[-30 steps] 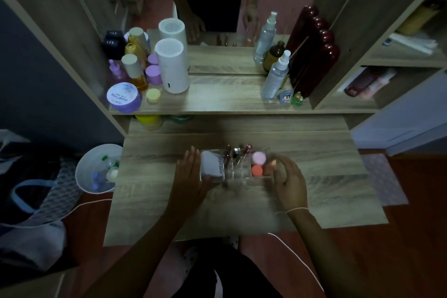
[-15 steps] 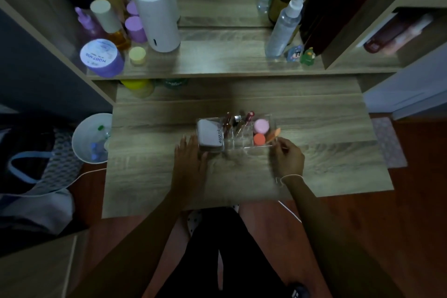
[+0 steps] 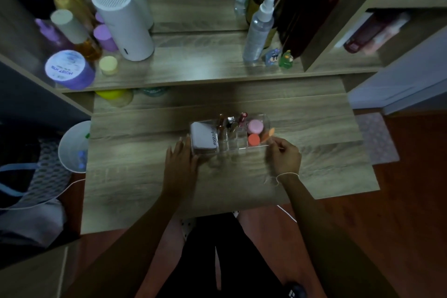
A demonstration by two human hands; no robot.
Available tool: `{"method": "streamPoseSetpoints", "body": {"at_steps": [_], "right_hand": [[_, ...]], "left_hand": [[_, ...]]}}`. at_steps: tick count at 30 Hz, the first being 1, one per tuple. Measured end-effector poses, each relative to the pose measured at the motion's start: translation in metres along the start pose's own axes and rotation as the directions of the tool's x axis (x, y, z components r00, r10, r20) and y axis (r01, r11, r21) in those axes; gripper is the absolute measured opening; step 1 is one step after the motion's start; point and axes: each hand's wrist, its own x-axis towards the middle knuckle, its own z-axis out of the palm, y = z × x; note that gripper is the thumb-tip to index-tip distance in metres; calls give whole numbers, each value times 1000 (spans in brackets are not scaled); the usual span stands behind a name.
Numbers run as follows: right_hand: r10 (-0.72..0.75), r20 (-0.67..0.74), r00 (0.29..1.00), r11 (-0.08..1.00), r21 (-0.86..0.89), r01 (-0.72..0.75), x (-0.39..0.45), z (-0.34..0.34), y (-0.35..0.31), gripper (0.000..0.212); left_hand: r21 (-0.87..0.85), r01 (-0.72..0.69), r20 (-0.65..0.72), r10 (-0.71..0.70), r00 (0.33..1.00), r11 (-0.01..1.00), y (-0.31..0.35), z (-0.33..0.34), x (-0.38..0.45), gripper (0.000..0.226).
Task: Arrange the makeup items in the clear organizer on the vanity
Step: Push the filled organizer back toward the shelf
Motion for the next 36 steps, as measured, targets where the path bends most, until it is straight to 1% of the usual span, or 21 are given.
{"method": "streamPoseSetpoints", "body": {"at_steps": [7,12,14,21,26,31,36], "right_hand": [[-14,-18,1000,1000,11,14,35,-28,14,18],[55,-51,997,997,50,-52,60,-49,22,18],[76,-69,995,995,75,-71,83,-72,30,20],[85,-106,991,996,17,-84,98,-86,34,18],[86,-105,991,996,-14,-88,121,-104,39,21],[81,-123,989,996,-25,-85,135,-113,39,15],[60,-101,993,997,-46,-65,146,-117,39,17]], "left_hand": [[-17,-4,21,5,1000,1000,31,20,18,52],[-26,-28,29,29,999,999,59,37,38,53],[-30,-52,43,53,998,998,87,53,55,53],[-5,-65,39,66,997,998,101,65,61,48],[-37,-135,11,136,991,990,125,75,76,36],[-14,-164,3,164,986,986,139,80,87,42],[-21,-157,33,158,987,987,144,83,93,44]]}}
